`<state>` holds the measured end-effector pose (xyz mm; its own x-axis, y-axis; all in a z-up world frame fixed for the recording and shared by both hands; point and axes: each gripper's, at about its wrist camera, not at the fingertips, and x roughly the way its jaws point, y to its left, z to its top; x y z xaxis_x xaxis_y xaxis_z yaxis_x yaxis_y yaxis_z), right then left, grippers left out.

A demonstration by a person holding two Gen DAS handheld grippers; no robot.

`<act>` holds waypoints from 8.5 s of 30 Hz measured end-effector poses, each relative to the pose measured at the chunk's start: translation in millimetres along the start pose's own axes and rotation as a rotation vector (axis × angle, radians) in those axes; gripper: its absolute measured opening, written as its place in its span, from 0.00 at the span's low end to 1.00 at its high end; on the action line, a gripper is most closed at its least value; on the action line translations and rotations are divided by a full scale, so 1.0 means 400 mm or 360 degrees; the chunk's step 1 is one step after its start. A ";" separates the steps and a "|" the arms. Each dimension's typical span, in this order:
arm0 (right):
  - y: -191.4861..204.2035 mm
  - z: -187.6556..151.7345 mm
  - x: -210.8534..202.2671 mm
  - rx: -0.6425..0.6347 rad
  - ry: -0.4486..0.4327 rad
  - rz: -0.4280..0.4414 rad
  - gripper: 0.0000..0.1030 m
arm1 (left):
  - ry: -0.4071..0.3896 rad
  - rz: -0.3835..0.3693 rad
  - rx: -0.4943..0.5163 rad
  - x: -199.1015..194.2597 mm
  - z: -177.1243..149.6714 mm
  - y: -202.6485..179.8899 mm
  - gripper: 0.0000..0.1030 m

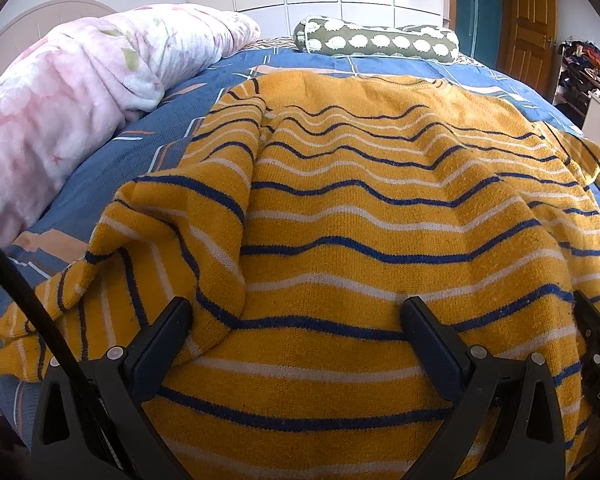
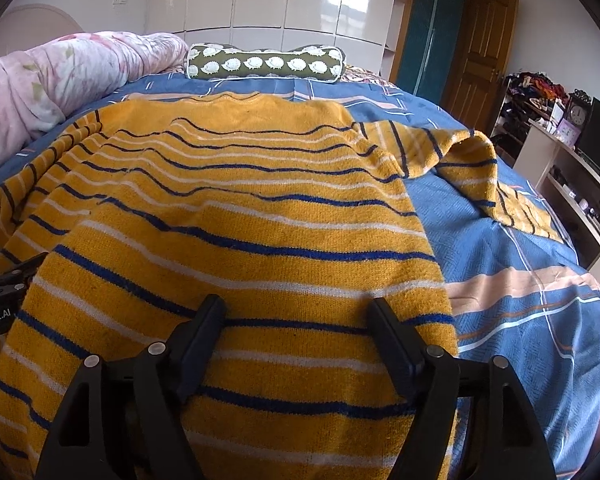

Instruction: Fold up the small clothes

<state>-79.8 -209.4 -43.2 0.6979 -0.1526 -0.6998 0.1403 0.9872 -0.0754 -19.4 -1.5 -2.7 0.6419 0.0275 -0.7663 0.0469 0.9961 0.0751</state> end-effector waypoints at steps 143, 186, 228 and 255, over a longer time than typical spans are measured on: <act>-0.274 0.032 -0.092 0.0569 -0.0058 0.0574 0.90 | 0.0051 -0.0979 0.0061 -0.349 0.456 -0.169 0.39; -0.282 0.275 -0.031 0.0279 0.0200 0.0304 0.11 | 0.0016 -0.0276 -0.0338 -0.253 -0.002 0.260 0.74; 0.703 0.756 0.481 -0.0253 0.0404 0.0772 0.03 | -0.0067 -0.0646 -0.0633 0.042 0.014 0.264 0.83; -0.884 -0.012 -0.105 0.1336 0.0065 0.0390 0.39 | 0.0307 -0.0094 -0.0144 0.093 0.087 0.103 1.00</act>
<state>-162.2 -551.9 9.6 0.7527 0.0769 -0.6539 0.4716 0.6299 0.6170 33.0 37.8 -5.9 0.4811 -0.0244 -0.8763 0.0059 0.9997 -0.0245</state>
